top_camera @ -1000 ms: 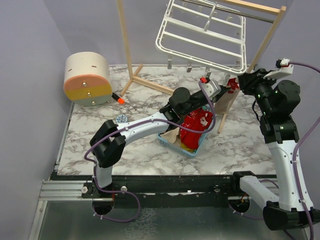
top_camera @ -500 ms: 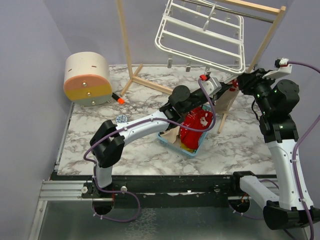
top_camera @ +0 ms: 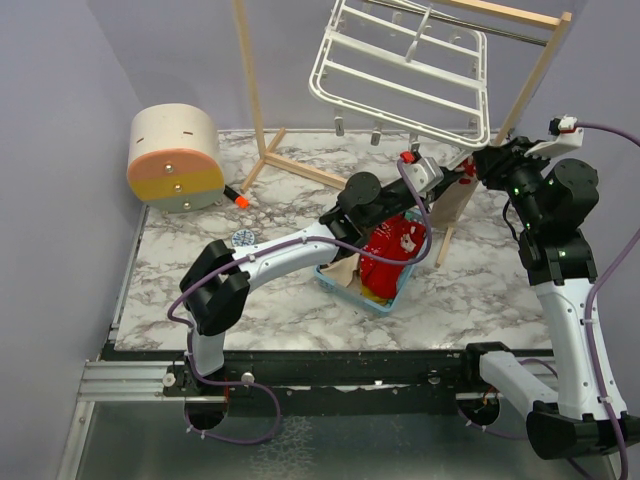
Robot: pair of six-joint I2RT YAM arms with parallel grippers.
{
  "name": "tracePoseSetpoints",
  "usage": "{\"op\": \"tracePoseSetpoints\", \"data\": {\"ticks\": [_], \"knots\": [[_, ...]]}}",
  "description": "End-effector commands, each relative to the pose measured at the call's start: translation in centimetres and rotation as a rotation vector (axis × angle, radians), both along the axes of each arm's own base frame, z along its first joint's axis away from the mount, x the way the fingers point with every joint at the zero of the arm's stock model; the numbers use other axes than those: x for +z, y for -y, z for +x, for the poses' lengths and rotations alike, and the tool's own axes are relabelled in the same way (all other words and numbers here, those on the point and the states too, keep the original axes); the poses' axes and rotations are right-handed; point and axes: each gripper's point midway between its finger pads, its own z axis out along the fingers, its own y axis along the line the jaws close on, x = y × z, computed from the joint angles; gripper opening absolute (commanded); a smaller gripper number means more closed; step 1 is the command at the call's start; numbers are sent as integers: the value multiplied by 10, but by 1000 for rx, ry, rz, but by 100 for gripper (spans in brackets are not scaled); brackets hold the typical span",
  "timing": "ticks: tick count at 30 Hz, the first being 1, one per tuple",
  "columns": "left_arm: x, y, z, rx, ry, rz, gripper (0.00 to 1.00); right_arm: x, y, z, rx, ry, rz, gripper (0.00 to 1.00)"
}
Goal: Clip the socks to the hanger
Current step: Clamp the sock onto the hanger.
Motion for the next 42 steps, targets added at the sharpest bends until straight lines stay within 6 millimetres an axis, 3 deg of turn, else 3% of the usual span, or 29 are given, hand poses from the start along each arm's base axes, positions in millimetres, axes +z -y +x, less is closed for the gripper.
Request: {"op": "tracePoseSetpoints", "data": {"ticks": [1, 22, 33, 42], "knots": [[1, -1, -8, -8, 13, -9, 3, -14, 0, -3, 1, -64, 1, 18], [2, -6, -8, 4, 23, -4, 5, -3, 2, -8, -15, -43, 16, 55], [2, -11, -11, 10, 32, 1, 22, 4, 1, -18, -3, -22, 13, 73], [1, -19, -16, 12, 35, 10, 44, 10, 0, -32, 5, -21, 13, 99]]}}
